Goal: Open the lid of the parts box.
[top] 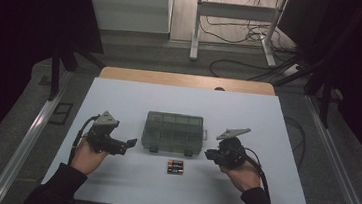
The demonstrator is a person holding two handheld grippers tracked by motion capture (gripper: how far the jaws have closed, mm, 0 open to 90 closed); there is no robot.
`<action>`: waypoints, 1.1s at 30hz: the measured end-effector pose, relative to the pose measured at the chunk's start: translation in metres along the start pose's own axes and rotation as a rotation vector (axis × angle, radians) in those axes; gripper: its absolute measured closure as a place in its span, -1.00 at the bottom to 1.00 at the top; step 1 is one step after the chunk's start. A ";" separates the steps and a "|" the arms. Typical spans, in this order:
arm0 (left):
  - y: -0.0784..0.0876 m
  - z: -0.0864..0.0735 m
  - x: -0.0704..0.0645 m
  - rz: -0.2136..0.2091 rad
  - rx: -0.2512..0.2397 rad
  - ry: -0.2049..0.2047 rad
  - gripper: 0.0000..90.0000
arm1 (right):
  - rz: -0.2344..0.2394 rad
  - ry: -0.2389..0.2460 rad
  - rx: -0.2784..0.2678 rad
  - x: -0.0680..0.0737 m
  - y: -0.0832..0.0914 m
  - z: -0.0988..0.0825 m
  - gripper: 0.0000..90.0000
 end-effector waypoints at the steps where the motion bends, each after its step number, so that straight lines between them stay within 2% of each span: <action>1: -0.001 0.000 0.000 -0.001 -0.001 0.002 -0.96 | 0.001 0.011 0.011 -0.001 -0.003 0.000 0.94; 7: -0.007 0.001 0.004 -0.019 0.002 -0.006 -0.92 | 0.012 0.008 0.044 -0.002 -0.014 0.001 0.97; 16: -0.014 0.003 0.003 -0.049 0.013 -0.023 -0.89 | -0.001 0.029 0.094 -0.004 -0.028 0.001 0.97; 19: -0.015 0.004 0.004 -0.059 0.011 -0.016 -0.88 | -0.004 0.030 0.104 -0.005 -0.031 0.002 0.97; 23: -0.015 0.005 0.005 -0.044 0.012 -0.020 -0.87 | -0.001 0.034 0.125 -0.007 -0.037 0.002 0.97; 28: -0.015 0.005 0.003 -0.028 0.029 0.006 -0.89 | -0.011 0.044 0.153 -0.007 -0.045 0.002 0.97; 33: -0.016 0.005 0.002 -0.016 0.041 0.000 -0.91 | -0.021 0.049 0.167 -0.009 -0.049 0.002 0.97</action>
Point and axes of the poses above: each handheld gripper's, and its own axes: y roughly backward along the jaws, z roughly out of its top, x roughly to its left, the point moved 4 cm from there along -y, roughly forward along the jaws, and after that the axes turned 6 degrees about x, right-handed, at the moved point
